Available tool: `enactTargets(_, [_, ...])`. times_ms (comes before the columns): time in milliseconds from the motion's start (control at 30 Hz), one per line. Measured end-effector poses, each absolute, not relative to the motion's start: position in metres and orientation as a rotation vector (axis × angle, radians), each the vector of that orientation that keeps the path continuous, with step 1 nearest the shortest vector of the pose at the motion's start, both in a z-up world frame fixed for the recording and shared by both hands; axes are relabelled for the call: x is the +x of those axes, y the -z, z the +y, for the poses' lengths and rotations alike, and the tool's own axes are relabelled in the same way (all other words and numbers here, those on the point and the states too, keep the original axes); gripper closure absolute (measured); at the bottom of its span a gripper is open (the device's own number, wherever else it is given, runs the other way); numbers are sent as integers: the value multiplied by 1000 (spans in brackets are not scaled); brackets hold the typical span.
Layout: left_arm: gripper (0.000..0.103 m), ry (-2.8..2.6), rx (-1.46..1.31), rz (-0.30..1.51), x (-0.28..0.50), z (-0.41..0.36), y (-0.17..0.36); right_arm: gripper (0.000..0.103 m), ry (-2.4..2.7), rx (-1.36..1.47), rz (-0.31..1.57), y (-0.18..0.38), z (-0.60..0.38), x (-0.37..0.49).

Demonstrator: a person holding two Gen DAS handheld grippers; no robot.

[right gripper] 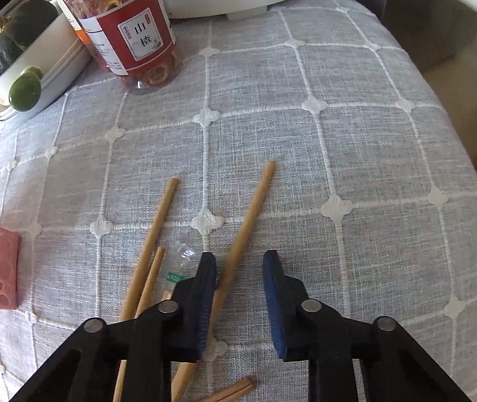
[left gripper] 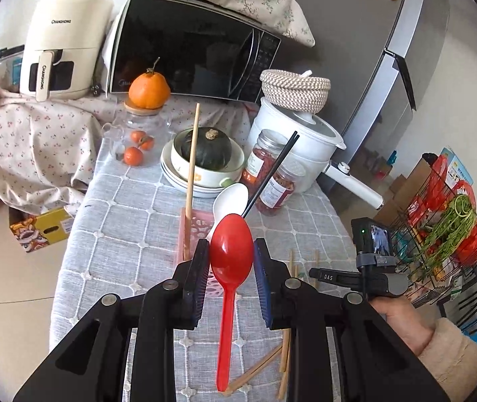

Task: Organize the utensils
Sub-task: 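Grasp a wooden chopstick with the right tool while the left tool carries the red spoon, then lower the red spoon into the pink basket and open the left tool while the right tool lifts the chopstick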

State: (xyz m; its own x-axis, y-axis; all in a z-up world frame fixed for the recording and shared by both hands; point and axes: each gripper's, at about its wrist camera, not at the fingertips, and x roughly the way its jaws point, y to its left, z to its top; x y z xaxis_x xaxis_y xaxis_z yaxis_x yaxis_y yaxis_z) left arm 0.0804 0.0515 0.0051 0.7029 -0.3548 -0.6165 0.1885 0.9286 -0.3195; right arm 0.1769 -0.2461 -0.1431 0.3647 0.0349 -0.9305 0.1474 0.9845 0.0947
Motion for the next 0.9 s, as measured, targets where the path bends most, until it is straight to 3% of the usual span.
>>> enactTargets(167, [75,285,-239,722,80,52,-5,97,58,174,1216,143,-252,170])
enactTargets(367, [75,250,-262,650,74,60,-17,98,-9,282,1166,127,-268,148])
enactTargets(900, [75,134,-287,335,59,67,-68,98,-208,282,714,-3,-243,85])
